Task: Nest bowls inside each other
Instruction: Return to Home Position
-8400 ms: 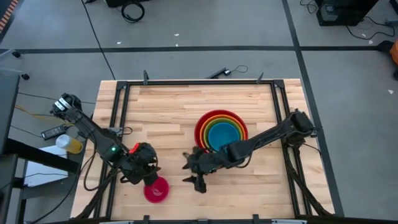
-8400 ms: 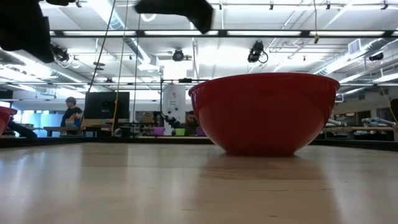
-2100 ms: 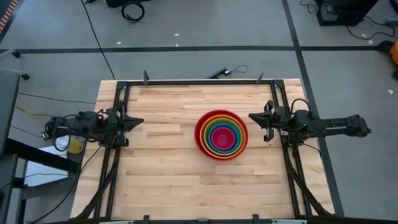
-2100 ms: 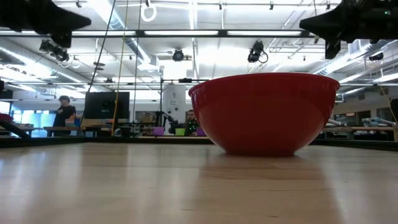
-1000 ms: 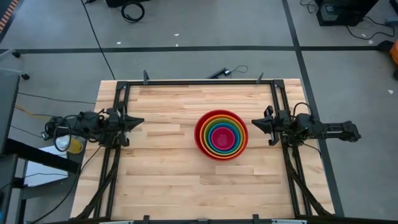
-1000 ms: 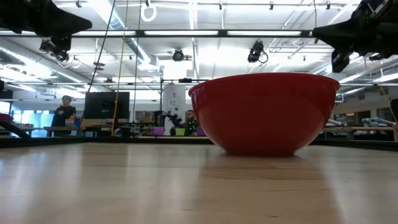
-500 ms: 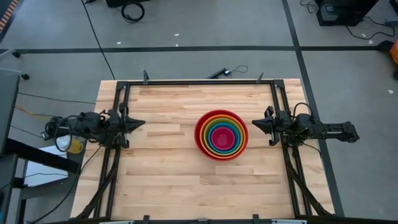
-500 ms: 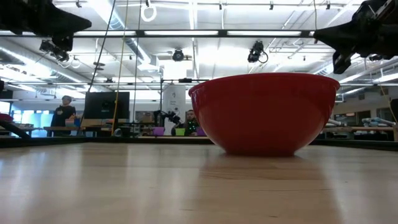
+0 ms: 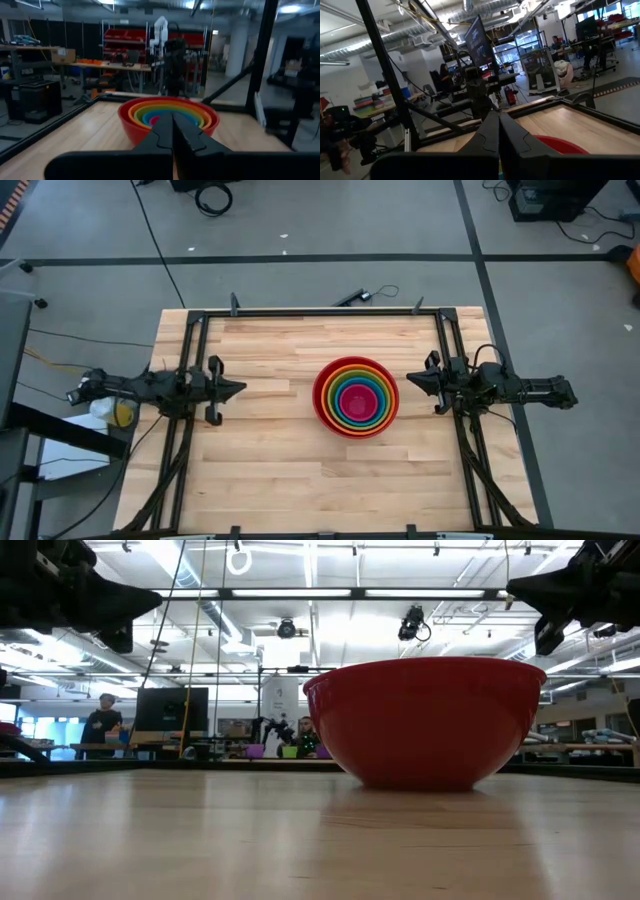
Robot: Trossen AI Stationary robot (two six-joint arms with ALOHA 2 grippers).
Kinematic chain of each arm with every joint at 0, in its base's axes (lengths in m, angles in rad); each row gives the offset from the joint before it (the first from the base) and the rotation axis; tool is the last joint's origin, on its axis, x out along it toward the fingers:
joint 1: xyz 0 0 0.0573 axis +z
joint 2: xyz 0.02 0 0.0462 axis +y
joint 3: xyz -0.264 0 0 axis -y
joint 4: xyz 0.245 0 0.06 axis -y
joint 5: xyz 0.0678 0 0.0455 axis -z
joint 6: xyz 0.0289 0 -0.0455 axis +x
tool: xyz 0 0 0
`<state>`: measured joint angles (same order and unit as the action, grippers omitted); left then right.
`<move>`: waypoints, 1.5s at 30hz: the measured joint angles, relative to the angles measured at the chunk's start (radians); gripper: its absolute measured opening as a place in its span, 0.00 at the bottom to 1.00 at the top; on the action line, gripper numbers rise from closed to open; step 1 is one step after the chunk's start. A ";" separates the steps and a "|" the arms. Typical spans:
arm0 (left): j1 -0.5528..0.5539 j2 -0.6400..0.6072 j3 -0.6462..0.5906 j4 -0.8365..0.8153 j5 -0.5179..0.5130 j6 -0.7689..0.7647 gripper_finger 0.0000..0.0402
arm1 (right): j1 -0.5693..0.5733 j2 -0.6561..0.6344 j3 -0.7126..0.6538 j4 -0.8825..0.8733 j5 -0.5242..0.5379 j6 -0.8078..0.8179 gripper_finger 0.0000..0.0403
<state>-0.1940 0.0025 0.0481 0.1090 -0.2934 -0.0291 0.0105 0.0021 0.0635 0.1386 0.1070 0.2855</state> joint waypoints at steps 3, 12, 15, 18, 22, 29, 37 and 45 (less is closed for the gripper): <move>-0.002 0.000 -0.040 0.073 0.002 -0.026 0.00 | 0.000 0.000 0.000 0.000 0.000 0.000 0.00; -0.002 0.003 -0.039 0.049 0.026 -0.045 0.00 | 0.000 0.000 0.000 -0.001 0.006 0.011 0.02; -0.002 0.003 -0.039 0.029 0.090 -0.064 0.00 | 0.000 0.000 0.000 -0.002 0.006 0.010 0.04; -0.002 0.003 -0.039 -0.003 0.131 -0.082 0.00 | 0.000 0.000 0.000 -0.016 0.005 0.011 0.05; -0.002 0.003 -0.040 0.001 0.133 -0.082 0.00 | 0.000 0.000 0.000 -0.017 0.000 0.011 0.06; -0.002 0.003 -0.040 0.001 0.133 -0.088 0.00 | 0.000 0.000 0.000 -0.020 -0.003 0.011 0.06; -0.002 0.003 -0.040 0.000 0.133 -0.098 0.00 | 0.000 0.000 0.000 -0.020 -0.004 0.011 0.06; -0.002 0.003 -0.040 -0.001 0.133 -0.097 0.00 | 0.000 0.000 0.000 -0.020 -0.004 0.011 0.06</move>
<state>-0.1959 0.0059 0.0078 0.1078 -0.1604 -0.1265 0.0105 0.0025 0.0635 0.1184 0.1028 0.2962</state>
